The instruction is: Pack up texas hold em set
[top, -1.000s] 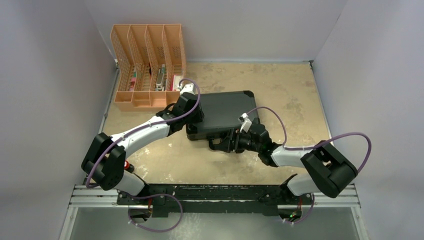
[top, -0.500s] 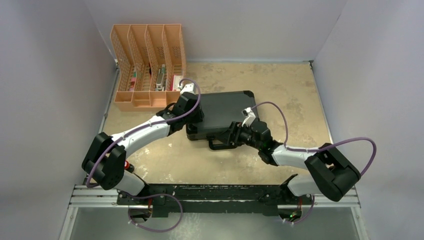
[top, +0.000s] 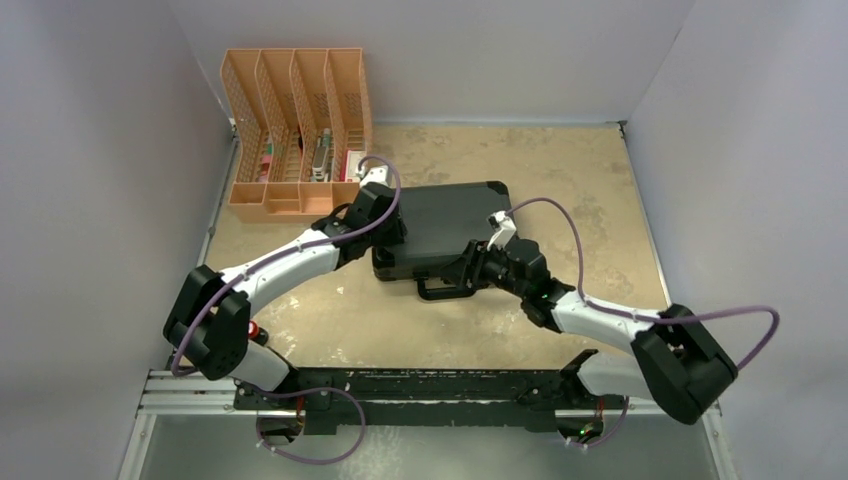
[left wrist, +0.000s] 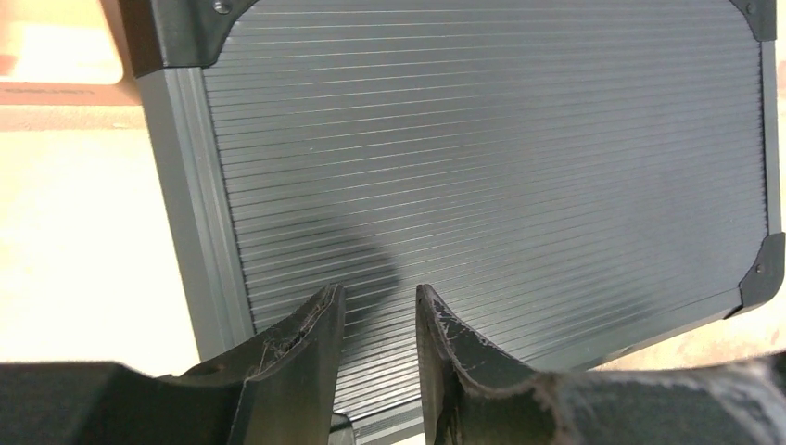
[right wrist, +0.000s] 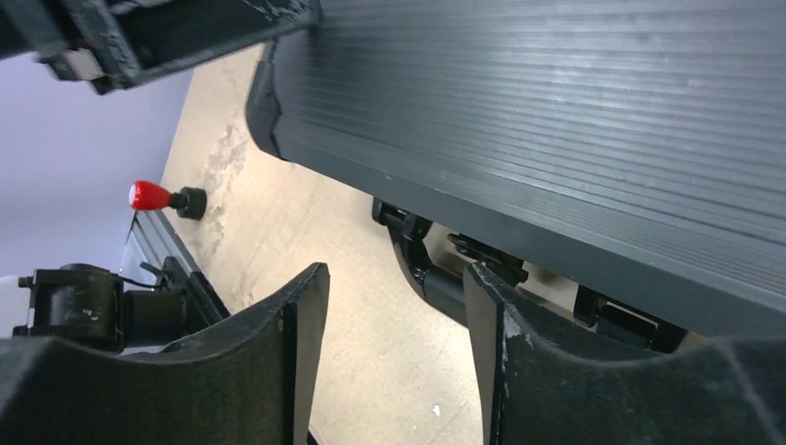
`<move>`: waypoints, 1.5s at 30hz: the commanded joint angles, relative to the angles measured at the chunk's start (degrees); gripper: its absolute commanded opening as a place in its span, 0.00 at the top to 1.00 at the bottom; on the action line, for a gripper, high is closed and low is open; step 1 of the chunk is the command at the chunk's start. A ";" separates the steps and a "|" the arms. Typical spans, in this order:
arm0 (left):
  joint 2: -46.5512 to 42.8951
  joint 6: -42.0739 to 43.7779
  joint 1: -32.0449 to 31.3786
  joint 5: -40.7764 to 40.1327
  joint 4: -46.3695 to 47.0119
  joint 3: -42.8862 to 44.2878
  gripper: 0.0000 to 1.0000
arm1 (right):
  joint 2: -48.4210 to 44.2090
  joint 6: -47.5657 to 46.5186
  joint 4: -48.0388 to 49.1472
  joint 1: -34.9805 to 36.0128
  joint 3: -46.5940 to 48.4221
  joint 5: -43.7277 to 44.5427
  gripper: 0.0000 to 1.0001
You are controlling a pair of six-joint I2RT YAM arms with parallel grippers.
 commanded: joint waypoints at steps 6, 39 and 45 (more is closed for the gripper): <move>-4.84 2.14 0.94 -0.61 -12.69 4.03 0.56 | -7.14 -8.14 -13.26 -0.12 1.84 2.81 0.58; -3.74 -1.16 0.98 -5.09 -9.39 -9.35 0.68 | 11.19 -3.13 -10.23 5.96 6.33 20.27 0.81; -3.71 -1.53 0.94 -3.36 -8.74 -9.88 0.69 | 16.80 -2.10 -10.34 8.19 8.07 25.83 0.90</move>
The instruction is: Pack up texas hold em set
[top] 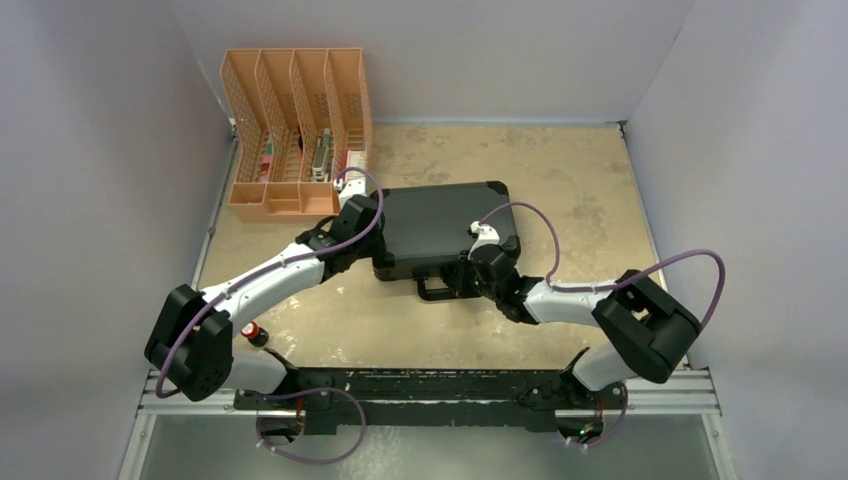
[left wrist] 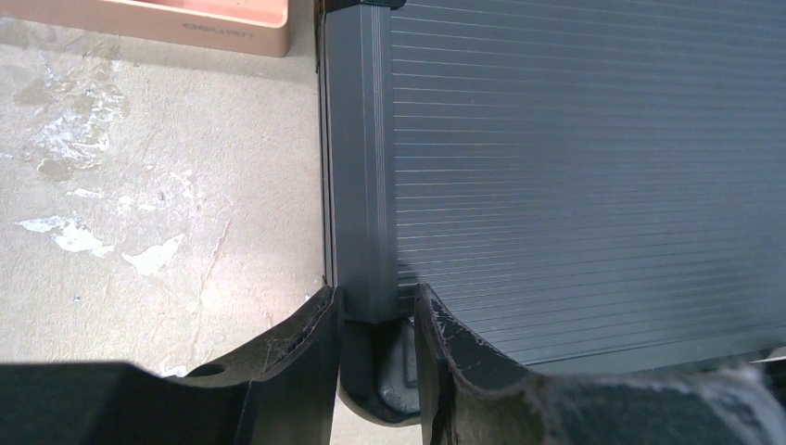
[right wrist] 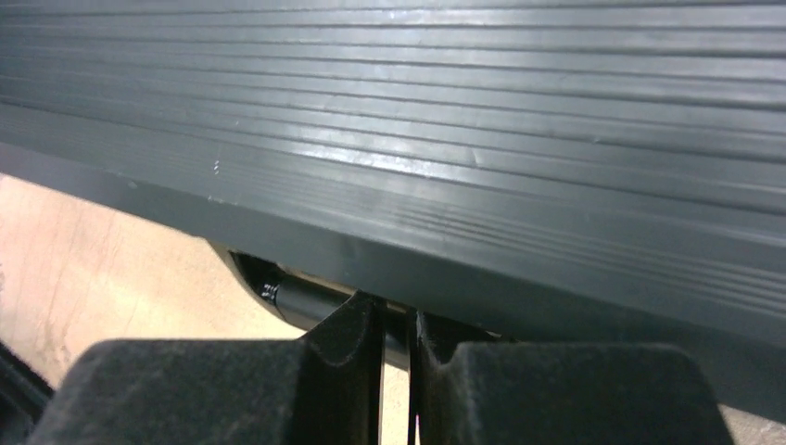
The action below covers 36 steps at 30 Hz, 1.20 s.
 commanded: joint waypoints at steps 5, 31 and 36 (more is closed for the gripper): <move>3.16 -0.46 -0.20 5.01 -2.68 -4.14 0.71 | 9.33 5.46 -1.51 3.31 3.15 16.56 1.00; -32.50 9.92 -0.20 -21.30 -12.07 8.76 0.35 | -44.96 -7.70 -45.11 3.93 24.07 35.24 0.32; -38.04 10.75 -0.20 -28.86 -18.97 12.29 0.33 | -48.57 -9.40 -51.22 3.91 31.57 41.64 0.25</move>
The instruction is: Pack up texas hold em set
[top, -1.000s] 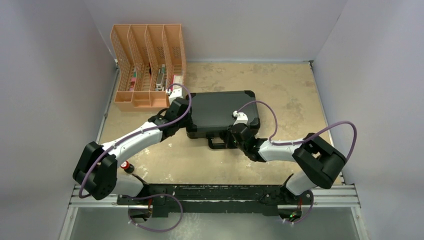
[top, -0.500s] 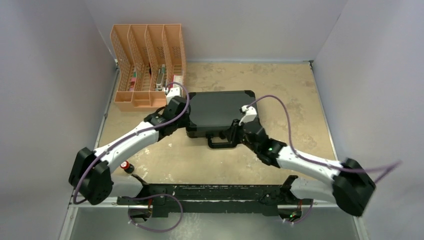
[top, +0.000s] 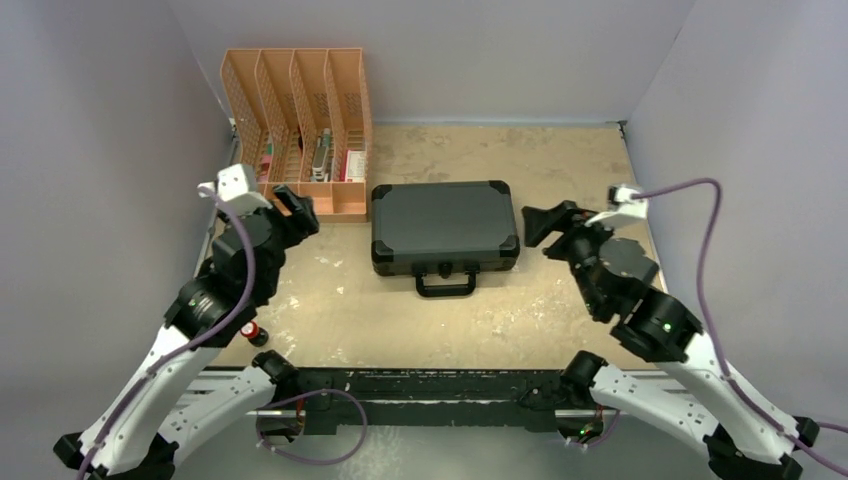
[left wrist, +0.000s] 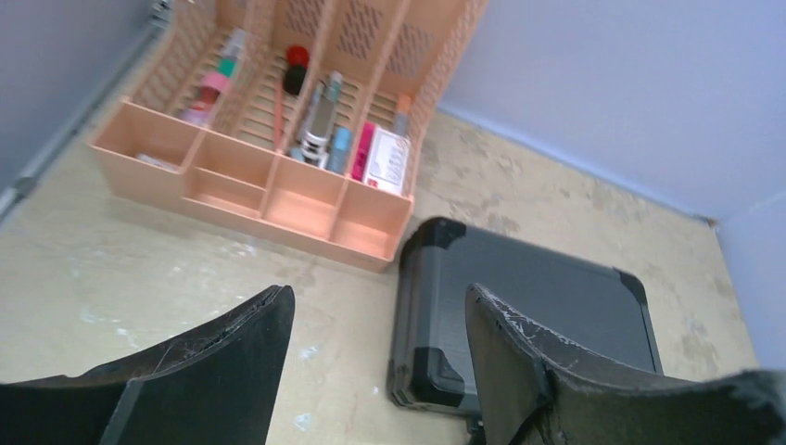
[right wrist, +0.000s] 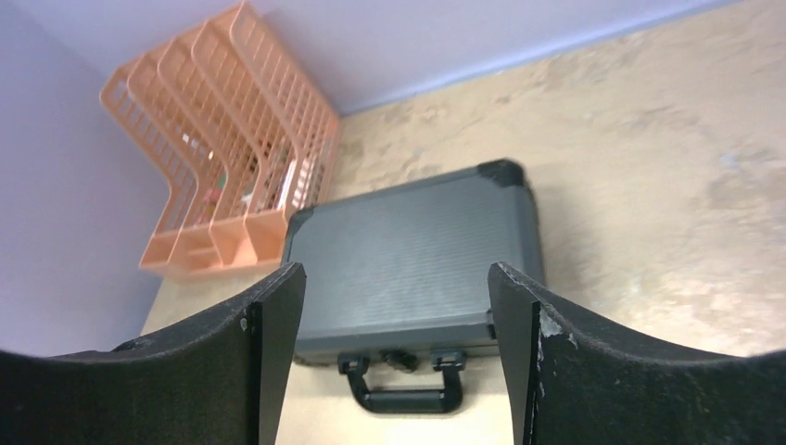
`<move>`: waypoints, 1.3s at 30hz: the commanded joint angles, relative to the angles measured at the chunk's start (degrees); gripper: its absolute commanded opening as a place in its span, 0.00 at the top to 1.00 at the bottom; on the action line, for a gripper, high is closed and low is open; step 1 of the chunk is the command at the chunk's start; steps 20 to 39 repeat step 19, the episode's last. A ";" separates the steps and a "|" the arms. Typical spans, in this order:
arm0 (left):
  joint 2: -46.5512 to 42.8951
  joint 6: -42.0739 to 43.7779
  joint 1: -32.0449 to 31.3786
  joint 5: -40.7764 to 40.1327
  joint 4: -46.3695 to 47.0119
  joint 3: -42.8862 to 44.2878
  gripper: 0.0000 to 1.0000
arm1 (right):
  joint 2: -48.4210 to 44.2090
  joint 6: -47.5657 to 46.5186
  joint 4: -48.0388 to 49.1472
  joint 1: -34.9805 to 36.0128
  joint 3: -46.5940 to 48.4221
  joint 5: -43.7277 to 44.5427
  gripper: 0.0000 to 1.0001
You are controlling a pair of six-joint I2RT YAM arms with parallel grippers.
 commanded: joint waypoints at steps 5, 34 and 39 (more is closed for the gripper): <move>-6.85 4.72 -0.13 -12.00 -9.88 7.26 0.31 | -5.91 -4.01 -10.94 -0.22 8.66 15.51 0.22; -12.31 6.72 -0.11 -13.56 -13.46 11.55 0.25 | -10.90 -4.07 -11.52 -0.22 9.64 17.88 0.20; -12.31 6.72 -0.11 -13.56 -13.46 11.55 0.25 | -10.90 -4.07 -11.52 -0.22 9.64 17.88 0.20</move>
